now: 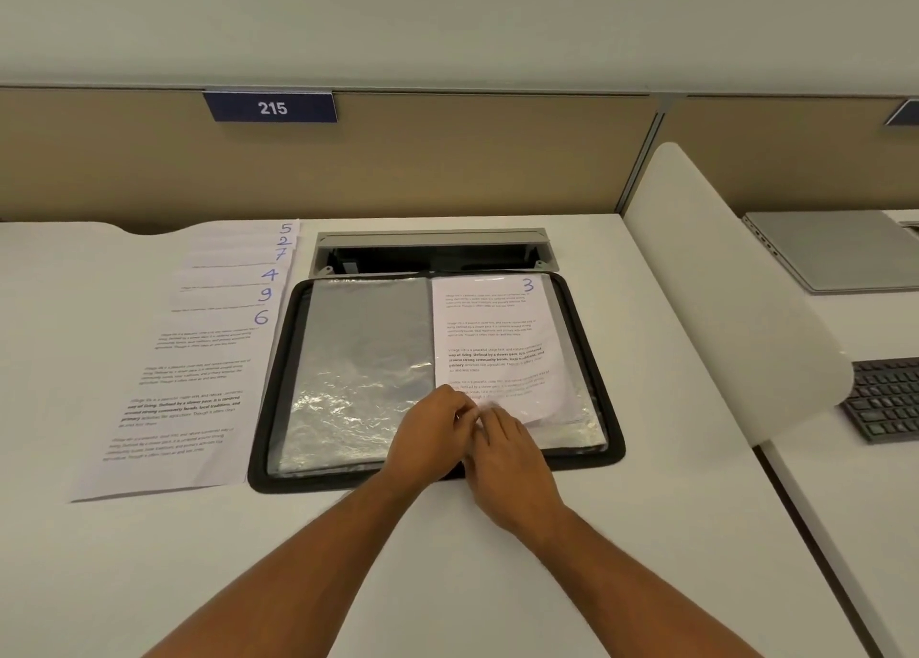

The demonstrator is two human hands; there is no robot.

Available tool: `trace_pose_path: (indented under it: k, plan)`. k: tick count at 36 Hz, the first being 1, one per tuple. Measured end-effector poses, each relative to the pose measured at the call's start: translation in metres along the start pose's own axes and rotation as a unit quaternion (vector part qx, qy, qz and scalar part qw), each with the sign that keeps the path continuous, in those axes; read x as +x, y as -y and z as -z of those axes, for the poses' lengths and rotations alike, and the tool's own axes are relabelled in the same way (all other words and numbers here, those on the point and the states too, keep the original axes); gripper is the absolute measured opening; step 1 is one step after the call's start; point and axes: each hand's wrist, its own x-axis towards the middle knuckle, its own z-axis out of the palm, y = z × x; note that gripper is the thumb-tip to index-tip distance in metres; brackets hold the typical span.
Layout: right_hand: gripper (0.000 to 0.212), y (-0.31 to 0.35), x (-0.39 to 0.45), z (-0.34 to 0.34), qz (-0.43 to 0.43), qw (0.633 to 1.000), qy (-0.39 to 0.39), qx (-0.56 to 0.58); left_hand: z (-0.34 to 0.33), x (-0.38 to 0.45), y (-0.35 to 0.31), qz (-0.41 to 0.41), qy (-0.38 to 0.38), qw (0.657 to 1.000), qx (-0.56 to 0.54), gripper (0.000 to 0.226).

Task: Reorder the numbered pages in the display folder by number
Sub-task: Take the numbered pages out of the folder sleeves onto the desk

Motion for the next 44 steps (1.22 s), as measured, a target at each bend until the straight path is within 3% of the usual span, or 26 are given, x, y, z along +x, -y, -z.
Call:
trace_pose_path:
  k: [5, 8, 11, 14, 21, 24, 30, 36, 40, 44]
  plan:
    - [0.08, -0.008, -0.006, -0.01, -0.057, 0.993, 0.102, -0.008, 0.002, -0.006, 0.006, 0.001, -0.006, 1.0, 0.013, 0.015]
    - [0.068, -0.014, -0.011, -0.012, -0.037, 0.995, 0.085, -0.038, 0.002, -0.009, 0.012, 0.018, -0.006, 1.0, 0.014, 0.016]
    - [0.05, -0.018, -0.021, -0.014, 0.016, 0.999, 0.016, -0.037, 0.0, -0.015, 0.017, 0.036, -0.006, 0.999, 0.013, 0.014]
    - [0.044, -0.02, -0.027, -0.01, 0.04, 0.998, -0.037, -0.037, -0.001, -0.022, 0.02, 0.051, -0.009, 0.999, 0.013, 0.013]
    - [0.005, -0.02, -0.038, 0.002, 0.044, 0.996, -0.079, -0.007, -0.008, -0.041, 0.022, 0.094, -0.022, 0.995, 0.021, 0.018]
    - [0.026, -0.015, -0.056, 0.009, 0.049, 0.995, -0.082, 0.002, -0.012, -0.048, 0.021, 0.109, -0.023, 0.994, 0.01, 0.018]
    - [0.008, 0.0, -0.106, 0.02, 0.053, 0.997, -0.052, 0.034, -0.017, -0.062, 0.021, 0.134, -0.028, 0.99, -0.012, 0.02]
    - [0.016, 0.012, -0.138, 0.032, 0.049, 0.996, -0.009, 0.079, -0.021, -0.073, 0.017, 0.167, -0.054, 0.984, -0.028, 0.016]
    - [0.025, 0.011, -0.136, 0.04, -0.001, 0.994, -0.03, 0.11, -0.023, -0.076, 0.013, 0.172, -0.061, 0.983, -0.026, 0.016]
    - [0.017, -0.007, -0.107, 0.046, -0.182, 0.962, -0.115, 0.168, -0.021, -0.078, 0.009, 0.19, -0.063, 0.979, -0.03, 0.015]
